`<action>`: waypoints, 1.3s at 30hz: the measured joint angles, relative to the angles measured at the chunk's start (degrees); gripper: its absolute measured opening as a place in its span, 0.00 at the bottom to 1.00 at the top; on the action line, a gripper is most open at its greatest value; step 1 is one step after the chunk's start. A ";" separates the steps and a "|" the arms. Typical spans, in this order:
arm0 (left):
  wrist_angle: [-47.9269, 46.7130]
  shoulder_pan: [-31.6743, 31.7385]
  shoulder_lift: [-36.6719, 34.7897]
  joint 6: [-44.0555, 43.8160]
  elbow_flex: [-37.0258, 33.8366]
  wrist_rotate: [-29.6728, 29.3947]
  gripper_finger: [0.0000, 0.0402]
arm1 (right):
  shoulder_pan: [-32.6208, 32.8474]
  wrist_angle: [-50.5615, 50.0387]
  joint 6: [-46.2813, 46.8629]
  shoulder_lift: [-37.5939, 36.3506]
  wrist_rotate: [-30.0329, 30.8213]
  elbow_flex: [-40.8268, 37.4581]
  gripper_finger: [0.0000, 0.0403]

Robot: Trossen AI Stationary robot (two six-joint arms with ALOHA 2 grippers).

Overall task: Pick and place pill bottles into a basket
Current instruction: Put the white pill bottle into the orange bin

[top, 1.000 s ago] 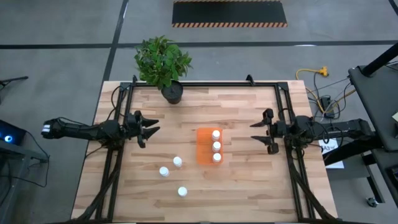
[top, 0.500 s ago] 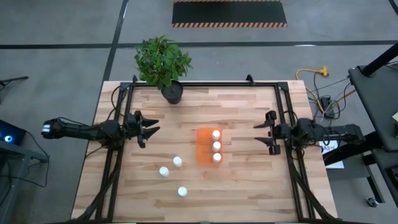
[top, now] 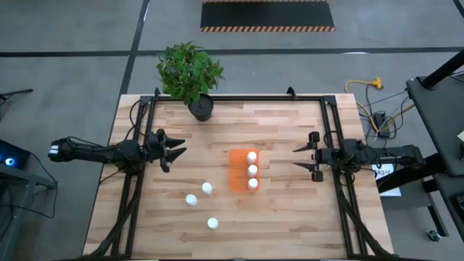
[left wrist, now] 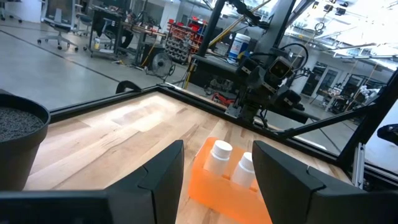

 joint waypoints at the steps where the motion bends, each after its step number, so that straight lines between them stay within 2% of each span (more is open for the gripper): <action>1: 0.00 0.00 0.00 0.00 0.00 0.00 0.43 | 0.00 -0.47 -0.29 0.00 0.00 0.00 0.51; 9: 0.00 0.02 0.00 0.01 0.00 0.00 0.43 | 0.00 -1.40 -3.48 0.07 0.00 0.00 0.51; 26: 0.03 -0.01 0.00 -0.01 0.00 0.00 0.43 | 0.00 -1.40 -3.31 0.07 -0.02 0.02 0.51; 39: 6.46 -0.01 0.09 -0.05 0.02 -2.19 0.43 | 0.00 -1.38 -3.31 0.07 -0.02 0.07 0.51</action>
